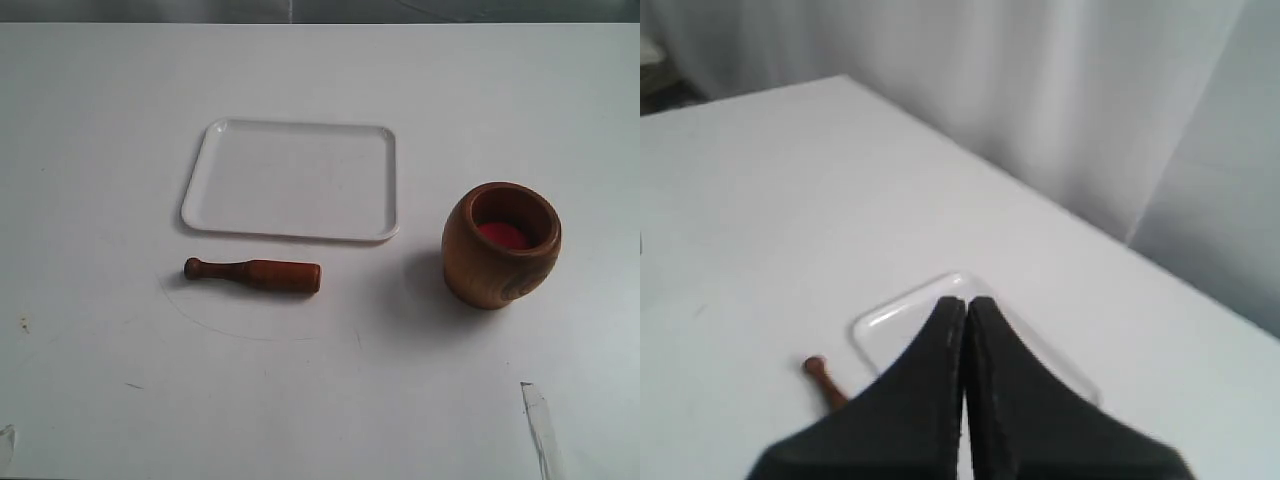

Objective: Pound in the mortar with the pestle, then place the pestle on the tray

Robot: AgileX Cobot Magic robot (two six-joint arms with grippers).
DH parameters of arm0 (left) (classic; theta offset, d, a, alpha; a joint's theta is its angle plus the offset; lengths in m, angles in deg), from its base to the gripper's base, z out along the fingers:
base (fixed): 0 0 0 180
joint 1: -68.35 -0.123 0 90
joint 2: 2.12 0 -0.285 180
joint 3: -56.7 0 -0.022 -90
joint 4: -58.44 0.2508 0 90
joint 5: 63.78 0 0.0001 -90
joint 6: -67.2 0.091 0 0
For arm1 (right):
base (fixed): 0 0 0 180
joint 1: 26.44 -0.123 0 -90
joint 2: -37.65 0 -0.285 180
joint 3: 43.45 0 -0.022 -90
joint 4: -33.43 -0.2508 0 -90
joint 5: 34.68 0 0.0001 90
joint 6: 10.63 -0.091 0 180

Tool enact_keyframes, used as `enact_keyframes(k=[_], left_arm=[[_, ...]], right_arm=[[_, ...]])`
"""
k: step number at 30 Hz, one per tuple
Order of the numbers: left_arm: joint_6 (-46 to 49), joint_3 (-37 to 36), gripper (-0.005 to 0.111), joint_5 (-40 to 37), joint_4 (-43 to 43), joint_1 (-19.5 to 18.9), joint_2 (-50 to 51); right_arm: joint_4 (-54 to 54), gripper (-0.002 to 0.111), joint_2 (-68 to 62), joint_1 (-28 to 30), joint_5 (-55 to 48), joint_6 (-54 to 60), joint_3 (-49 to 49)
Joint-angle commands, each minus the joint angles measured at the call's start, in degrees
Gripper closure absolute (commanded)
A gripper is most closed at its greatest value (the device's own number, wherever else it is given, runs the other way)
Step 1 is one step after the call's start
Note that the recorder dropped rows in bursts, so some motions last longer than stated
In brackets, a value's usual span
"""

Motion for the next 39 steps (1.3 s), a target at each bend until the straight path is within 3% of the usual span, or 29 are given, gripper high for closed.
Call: enact_keyframes(k=[1,3,8,17,23,30,33,39], left_arm=[[-0.5,0.0,0.107,0.2,-0.4,0.4,-0.1],[-0.5,0.0,0.107,0.2,-0.4,0.4,-0.1],[-0.5,0.0,0.107,0.2,-0.4,0.4,-0.1],[-0.5,0.0,0.107,0.2,-0.4,0.4,-0.1],[-0.5,0.0,0.107,0.2,-0.4,0.4,-0.1],[-0.5,0.0,0.107,0.2,-0.4,0.4,-0.1],[-0.5,0.0,0.107,0.2,-0.4,0.4,-0.1],[-0.5,0.0,0.107,0.2,-0.4,0.4,-0.1]], right_arm=[[-1.9,0.108,-15.8,-1.0,-6.3,4.5,-5.2],[-1.4,0.108,-23.5,-5.8,-6.2,6.2,-7.3],[11.9,0.108,-41.2,-23.5,3.2,3.3,-13.9],[28.5,0.108,-60.2,-38.8,1.5,-5.3,-28.5],[34.0,0.104,-67.8,-44.7,0.8,-5.3,-34.1],[33.8,0.066,-73.0,-48.4,2.8,-6.4,-34.7],[34.0,0.057,-74.9,-49.8,5.8,-8.3,-34.7],[36.2,0.056,-77.5,-51.0,10.1,-11.3,-34.7]])
